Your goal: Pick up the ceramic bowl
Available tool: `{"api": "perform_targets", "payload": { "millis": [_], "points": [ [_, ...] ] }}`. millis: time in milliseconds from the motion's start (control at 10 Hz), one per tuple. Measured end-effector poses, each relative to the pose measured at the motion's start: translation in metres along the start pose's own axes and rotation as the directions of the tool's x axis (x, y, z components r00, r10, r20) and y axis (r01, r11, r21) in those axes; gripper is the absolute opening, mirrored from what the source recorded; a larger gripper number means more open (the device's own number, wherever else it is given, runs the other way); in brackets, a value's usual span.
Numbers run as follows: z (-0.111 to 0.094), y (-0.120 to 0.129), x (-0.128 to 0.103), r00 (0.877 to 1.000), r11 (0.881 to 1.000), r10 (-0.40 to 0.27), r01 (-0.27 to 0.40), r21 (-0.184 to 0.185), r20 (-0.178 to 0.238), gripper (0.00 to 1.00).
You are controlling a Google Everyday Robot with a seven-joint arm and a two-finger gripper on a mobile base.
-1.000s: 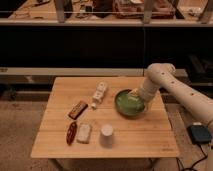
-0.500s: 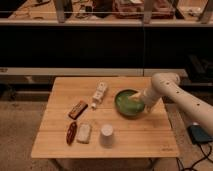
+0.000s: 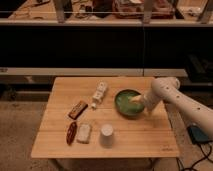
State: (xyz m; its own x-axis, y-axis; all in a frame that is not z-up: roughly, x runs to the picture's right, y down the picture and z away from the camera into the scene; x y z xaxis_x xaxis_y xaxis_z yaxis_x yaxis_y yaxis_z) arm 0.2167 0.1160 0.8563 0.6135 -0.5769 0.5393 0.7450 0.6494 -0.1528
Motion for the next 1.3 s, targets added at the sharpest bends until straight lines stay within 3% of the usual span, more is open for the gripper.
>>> {"api": "perform_targets", "payload": {
  "millis": [400, 500, 900, 1100, 1300],
  "points": [
    [0.005, -0.004, 0.009, 1.0, 0.999, 0.015, -0.015, 0.03, -0.006, 0.79],
    [0.008, -0.005, 0.012, 1.0, 0.999, 0.015, -0.014, 0.037, -0.007, 0.74],
    [0.021, 0.001, 0.026, 1.0, 0.999, 0.015, -0.014, 0.04, -0.014, 0.32],
    [0.023, 0.004, 0.03, 1.0, 0.999, 0.018, -0.017, 0.04, -0.016, 0.2],
    [0.027, 0.003, 0.033, 1.0, 0.999, 0.018, -0.018, 0.039, -0.016, 0.2]
  ]
}}
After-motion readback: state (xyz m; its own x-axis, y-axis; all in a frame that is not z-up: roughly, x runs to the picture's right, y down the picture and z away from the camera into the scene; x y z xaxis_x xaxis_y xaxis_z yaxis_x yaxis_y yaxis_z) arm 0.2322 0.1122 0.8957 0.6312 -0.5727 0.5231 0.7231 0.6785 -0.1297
